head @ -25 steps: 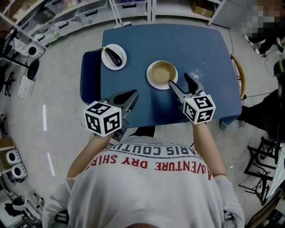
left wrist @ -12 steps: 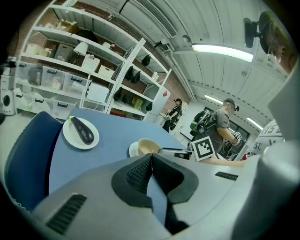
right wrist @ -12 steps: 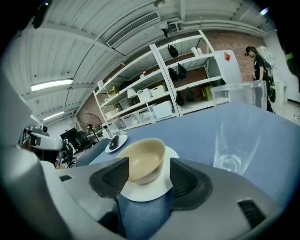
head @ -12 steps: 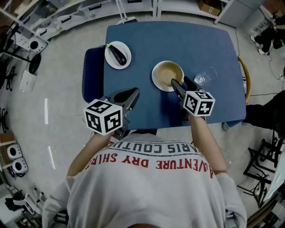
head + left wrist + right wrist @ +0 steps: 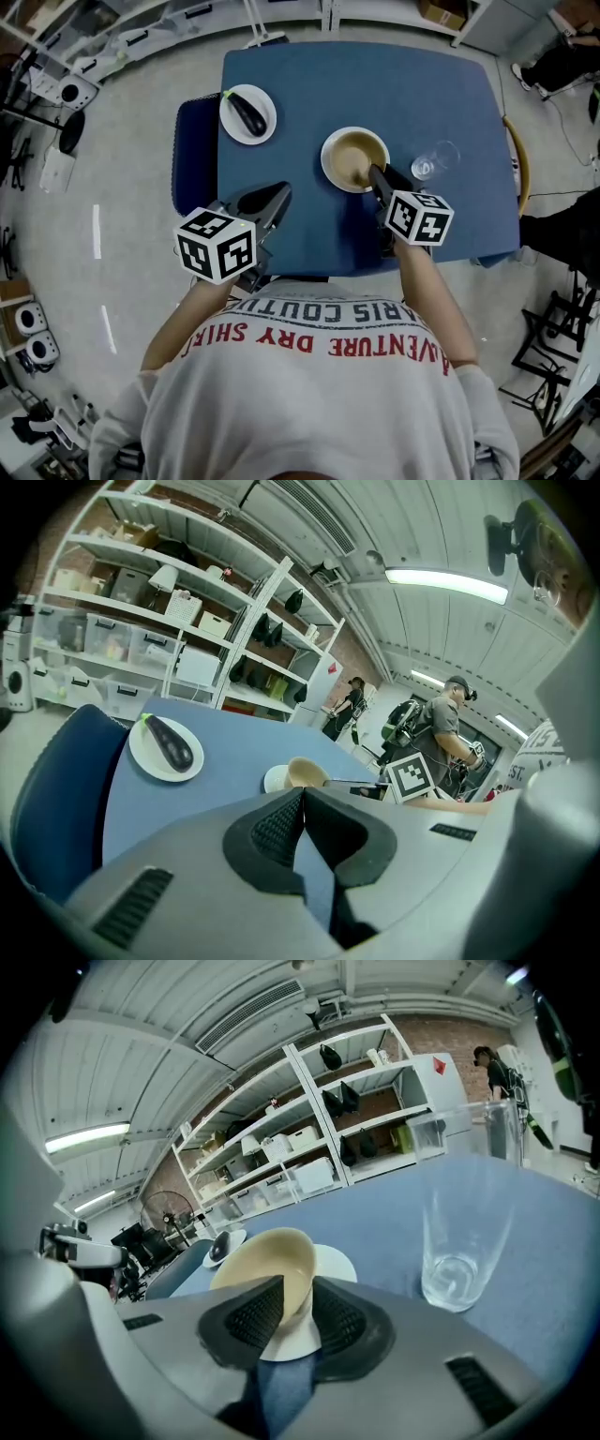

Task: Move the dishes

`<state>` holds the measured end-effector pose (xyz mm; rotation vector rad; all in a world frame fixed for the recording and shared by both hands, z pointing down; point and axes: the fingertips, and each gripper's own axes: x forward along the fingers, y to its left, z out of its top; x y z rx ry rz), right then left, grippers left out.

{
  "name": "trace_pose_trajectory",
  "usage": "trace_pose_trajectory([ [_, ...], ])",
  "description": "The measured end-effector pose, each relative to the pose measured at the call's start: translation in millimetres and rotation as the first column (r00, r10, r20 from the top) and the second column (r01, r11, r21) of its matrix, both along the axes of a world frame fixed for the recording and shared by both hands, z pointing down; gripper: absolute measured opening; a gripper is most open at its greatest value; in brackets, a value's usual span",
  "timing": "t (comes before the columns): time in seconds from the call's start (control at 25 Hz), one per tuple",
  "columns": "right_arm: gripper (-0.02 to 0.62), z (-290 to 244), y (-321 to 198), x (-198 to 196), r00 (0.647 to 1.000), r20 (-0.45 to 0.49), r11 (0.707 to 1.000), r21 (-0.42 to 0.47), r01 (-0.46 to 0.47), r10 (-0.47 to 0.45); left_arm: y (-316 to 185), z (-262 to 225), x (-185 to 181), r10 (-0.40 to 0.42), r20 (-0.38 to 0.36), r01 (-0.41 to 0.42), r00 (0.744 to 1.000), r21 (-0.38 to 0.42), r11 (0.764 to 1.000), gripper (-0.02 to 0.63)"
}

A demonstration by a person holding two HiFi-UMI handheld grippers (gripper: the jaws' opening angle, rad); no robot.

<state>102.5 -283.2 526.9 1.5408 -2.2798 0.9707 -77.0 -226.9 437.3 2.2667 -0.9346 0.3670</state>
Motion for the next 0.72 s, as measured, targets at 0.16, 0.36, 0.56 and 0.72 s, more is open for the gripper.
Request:
trace_pose_trajectory([
  [0.16, 0.062, 1.3, -1.1, 2.5, 1.0, 0.001, 1.0, 0.002, -0.015, 0.015, 0.9, 1.9, -1.6, -0.005, 0.004, 0.005, 1.0, 0.001, 1.0, 0.026],
  [0.36, 0.038, -2.6, 0.2, 2.6, 0.999, 0.013, 0.999, 0.012, -0.032, 0.032, 7.2, 2.7, -6.1, -0.013, 0.005, 0.013, 1.0, 0.0, 1.0, 0.026],
  [0.56, 0.032, -13.0, -0.5, -0.5, 0.999, 0.03, 0.999, 0.029, -0.035, 0.034, 11.4, -1.4, -10.5, -0.018, -0.001, 0.018, 1.0, 0.014, 1.0, 0.026],
  [0.72, 0.031, -27.7, 7.5, -1.9, 0.998, 0.047, 0.998, 0.052, -0.031, 0.029, 18.1, -10.6, -9.9, -0.007, -0.01, 0.007, 1.0, 0.039, 0.999, 0.026],
])
